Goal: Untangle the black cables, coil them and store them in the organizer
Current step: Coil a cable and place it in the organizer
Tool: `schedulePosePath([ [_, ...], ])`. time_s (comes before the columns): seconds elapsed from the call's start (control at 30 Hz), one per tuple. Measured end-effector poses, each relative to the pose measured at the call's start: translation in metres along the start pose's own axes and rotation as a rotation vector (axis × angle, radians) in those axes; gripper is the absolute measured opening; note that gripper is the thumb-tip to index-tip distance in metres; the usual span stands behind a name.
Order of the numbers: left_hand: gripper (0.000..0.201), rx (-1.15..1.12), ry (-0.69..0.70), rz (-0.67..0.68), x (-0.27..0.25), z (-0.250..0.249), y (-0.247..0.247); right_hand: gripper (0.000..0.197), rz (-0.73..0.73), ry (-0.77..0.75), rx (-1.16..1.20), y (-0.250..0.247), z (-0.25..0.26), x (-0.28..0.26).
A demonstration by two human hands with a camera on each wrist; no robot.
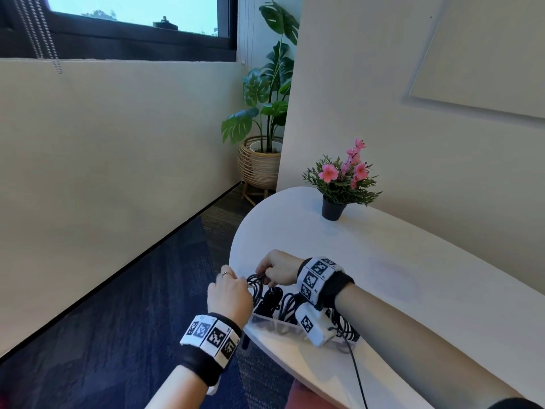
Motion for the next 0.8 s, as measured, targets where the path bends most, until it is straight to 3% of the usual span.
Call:
schedulePosePath([
  [0.13, 0.03, -0.049, -0.052, 0.066, 0.002, 0.014, -0.006, 0.035, 0.019, -0.008, 0.075, 0.002, 0.001, -0.001],
  [0.27, 0.043, -0.234, -0.05, 0.162, -0.002, 0.019, 0.002, 0.01, -0.094, 0.021, 0.126, -0.004, 0.003, 0.0],
  [0.37, 0.054, -0.08, -0.009, 0.171, -0.008, 0.017, 0.005, 0.011, -0.13, -0.001, 0.04, -0.006, 0.006, 0.003],
  [0.43, 0.047, -0.007, -0.017, 0.128, -0.01, 0.019, 0.005, 0.009, -0.115, -0.029, -0.016, -0.004, 0.009, 0.004],
  [0.5, 0.043, -0.021, -0.06, 0.143, -0.011, 0.021, 0.008, 0.012, -0.105, -0.016, -0.102, 0.001, 0.012, 0.007],
  [0.63, 0.056, -0.1, -0.096, 0.227, -0.01, 0.021, 0.017, 0.014, -0.113, -0.029, -0.341, 0.012, 0.029, 0.018],
  [0.8, 0.06, -0.076, -0.151, 0.34, -0.01, 0.026, 0.021, 0.019, 0.004, -0.121, -0.458, 0.008, 0.032, 0.013],
])
Point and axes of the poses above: each hand's wrist, its own x-axis towards the middle knuckle, its own y-axis out of the palm, z = x × y, the point moved 8 cm from there along x, towards the middle knuckle, and after that the axes turned 15 degrees about -x, right-handed, at the moved point
